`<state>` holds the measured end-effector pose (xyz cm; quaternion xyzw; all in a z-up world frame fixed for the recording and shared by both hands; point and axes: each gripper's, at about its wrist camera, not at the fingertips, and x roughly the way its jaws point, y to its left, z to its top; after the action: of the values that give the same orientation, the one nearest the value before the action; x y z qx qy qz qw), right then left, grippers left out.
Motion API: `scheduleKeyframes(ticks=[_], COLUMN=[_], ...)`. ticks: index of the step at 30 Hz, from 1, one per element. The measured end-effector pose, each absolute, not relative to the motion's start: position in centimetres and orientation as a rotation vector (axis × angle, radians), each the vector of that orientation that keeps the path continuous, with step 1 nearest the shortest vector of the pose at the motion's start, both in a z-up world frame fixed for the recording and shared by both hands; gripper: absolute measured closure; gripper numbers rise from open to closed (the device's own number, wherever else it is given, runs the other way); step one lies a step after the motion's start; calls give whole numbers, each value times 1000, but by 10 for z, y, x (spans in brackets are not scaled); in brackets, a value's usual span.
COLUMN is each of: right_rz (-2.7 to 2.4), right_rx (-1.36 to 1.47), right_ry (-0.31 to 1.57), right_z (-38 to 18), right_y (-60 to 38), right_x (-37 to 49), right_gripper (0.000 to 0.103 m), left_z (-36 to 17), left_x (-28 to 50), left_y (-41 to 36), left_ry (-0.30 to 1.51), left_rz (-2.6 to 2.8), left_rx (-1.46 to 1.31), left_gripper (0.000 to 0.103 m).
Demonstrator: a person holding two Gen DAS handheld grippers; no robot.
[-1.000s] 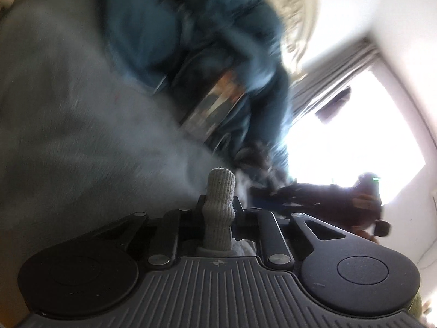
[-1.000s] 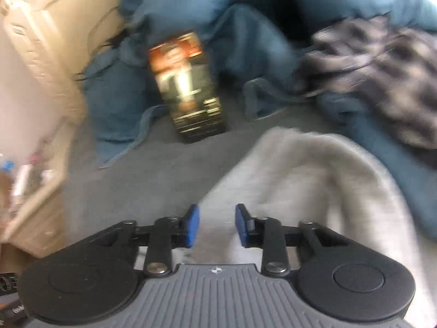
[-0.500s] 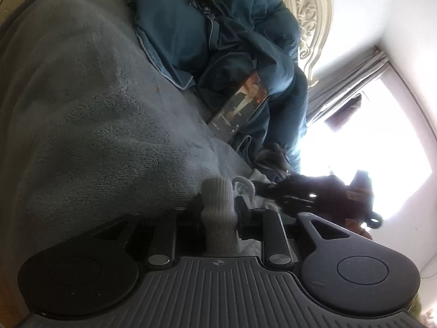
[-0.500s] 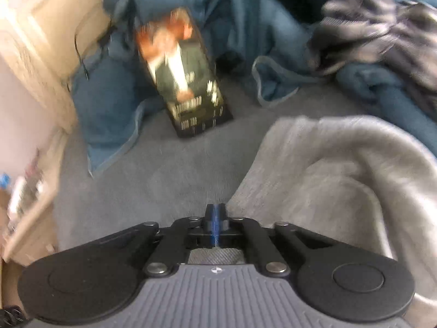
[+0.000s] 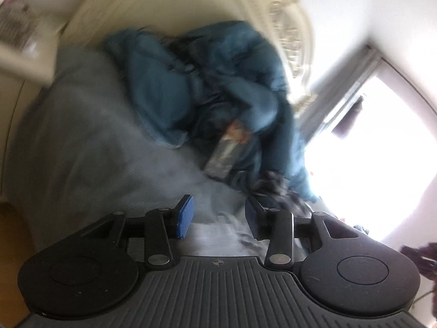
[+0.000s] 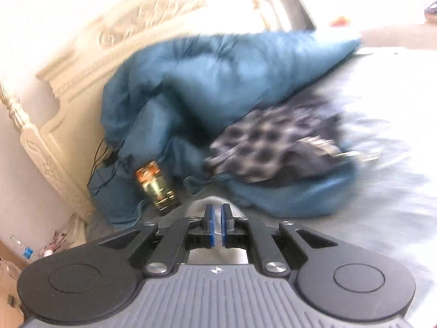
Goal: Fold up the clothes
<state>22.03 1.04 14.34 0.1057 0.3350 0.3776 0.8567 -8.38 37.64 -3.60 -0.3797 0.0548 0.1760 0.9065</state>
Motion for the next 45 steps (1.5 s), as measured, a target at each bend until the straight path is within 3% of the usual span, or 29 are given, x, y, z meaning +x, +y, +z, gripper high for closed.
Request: scheduleKeyframes(ticks=[12, 20, 24, 26, 28, 30, 33, 36, 37, 39, 41, 45], right_rz=[526, 388, 370, 356, 297, 236, 111, 62, 71, 87, 96, 112], right_rx=[143, 78, 97, 160, 293, 456, 642, 751, 778, 828, 840, 823], right_ry=[407, 364, 530, 646, 766, 857, 899, 927, 945, 974, 937, 828], right_z=[209, 199, 139, 105, 69, 34, -8, -42, -52, -71, -77, -66], right_y=[-239, -299, -295, -293, -301, -318, -349, -364, -364, -364, -362, -364], right_x=[42, -2, 41, 71, 96, 118, 140, 163, 170, 182, 179, 160], right_gripper=[96, 89, 88, 83, 68, 63, 51, 46, 37, 30, 32, 82], left_z=[43, 30, 10, -2, -12, -21, -28, -34, -37, -43, -50, -63], left_x=[-25, 46, 73, 78, 80, 75, 69, 66, 66, 66, 66, 67], left_y=[271, 171, 117, 96, 78, 59, 37, 21, 18, 11, 7, 11], left_ry=[238, 368, 436, 461, 472, 473, 453, 427, 424, 417, 417, 425], left_rz=[63, -135, -212, -258, -320, -396, -520, -602, -615, -642, -660, -670], left_rx=[-539, -446, -385, -375, -361, -337, -291, -243, -234, -215, -204, -209], left_gripper=[54, 54, 54, 54, 54, 54, 54, 53, 53, 53, 53, 53])
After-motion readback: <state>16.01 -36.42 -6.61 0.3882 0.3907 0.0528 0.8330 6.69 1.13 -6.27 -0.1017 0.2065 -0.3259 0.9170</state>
